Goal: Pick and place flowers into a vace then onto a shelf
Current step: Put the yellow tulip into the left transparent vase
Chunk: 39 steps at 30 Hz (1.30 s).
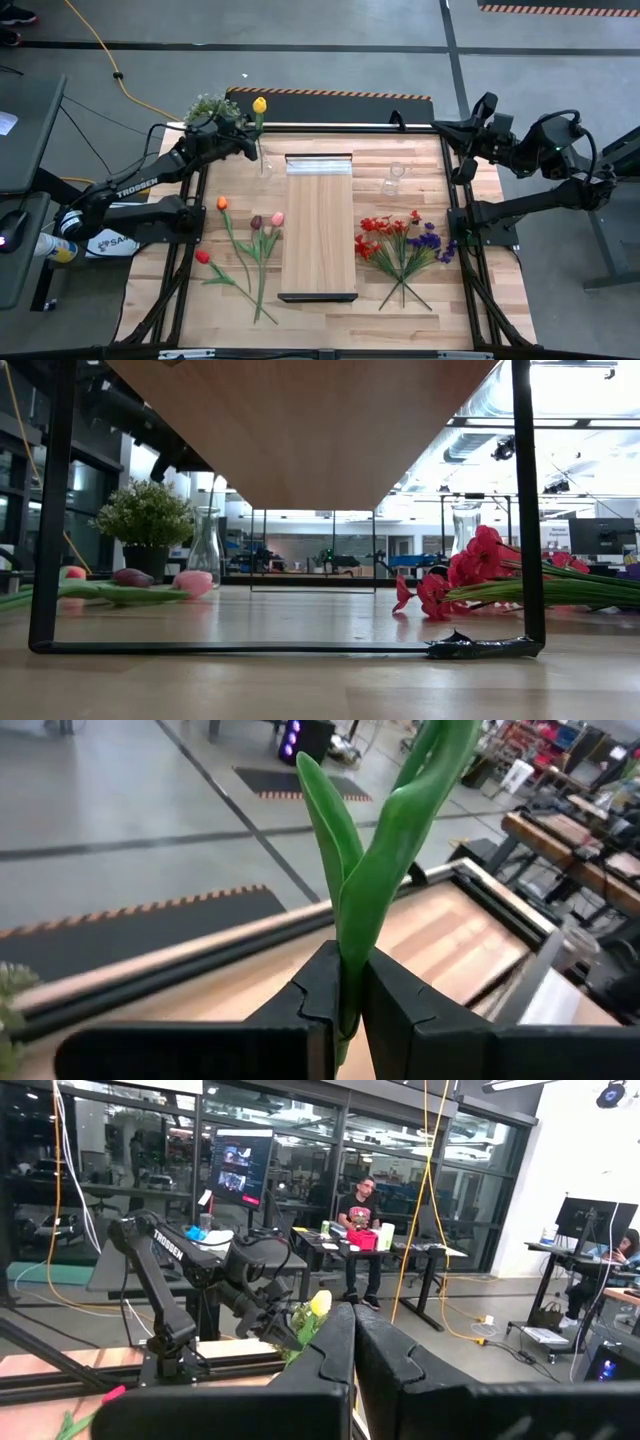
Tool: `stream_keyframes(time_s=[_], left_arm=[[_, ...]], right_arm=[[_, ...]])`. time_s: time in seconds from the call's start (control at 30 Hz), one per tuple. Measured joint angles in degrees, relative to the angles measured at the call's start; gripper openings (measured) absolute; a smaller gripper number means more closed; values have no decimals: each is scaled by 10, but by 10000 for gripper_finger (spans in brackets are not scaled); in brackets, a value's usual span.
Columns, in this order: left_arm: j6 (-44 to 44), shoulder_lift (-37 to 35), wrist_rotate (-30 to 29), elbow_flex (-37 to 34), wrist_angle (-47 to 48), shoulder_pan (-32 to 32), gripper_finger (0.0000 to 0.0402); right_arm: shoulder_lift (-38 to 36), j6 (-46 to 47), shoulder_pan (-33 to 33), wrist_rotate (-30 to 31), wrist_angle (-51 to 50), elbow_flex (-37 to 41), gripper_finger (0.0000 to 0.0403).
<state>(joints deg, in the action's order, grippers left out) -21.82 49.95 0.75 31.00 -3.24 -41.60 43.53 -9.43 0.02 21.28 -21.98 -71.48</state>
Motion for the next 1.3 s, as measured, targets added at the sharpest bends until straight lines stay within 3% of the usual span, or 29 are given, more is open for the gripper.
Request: stream_keyframes(time_s=[0.2, 0.83, 1.3], left_arm=[[-44, 0, 21, 0, 10, 0, 72], [-35, 0, -3, 0, 34, 0, 72], [-35, 0, 26, 0, 37, 0, 75]], right_arm=[[0, 0, 0, 0, 0, 0, 0], [0, 0, 0, 0, 0, 0, 0], [0, 2, 0, 0, 0, 0, 0]])
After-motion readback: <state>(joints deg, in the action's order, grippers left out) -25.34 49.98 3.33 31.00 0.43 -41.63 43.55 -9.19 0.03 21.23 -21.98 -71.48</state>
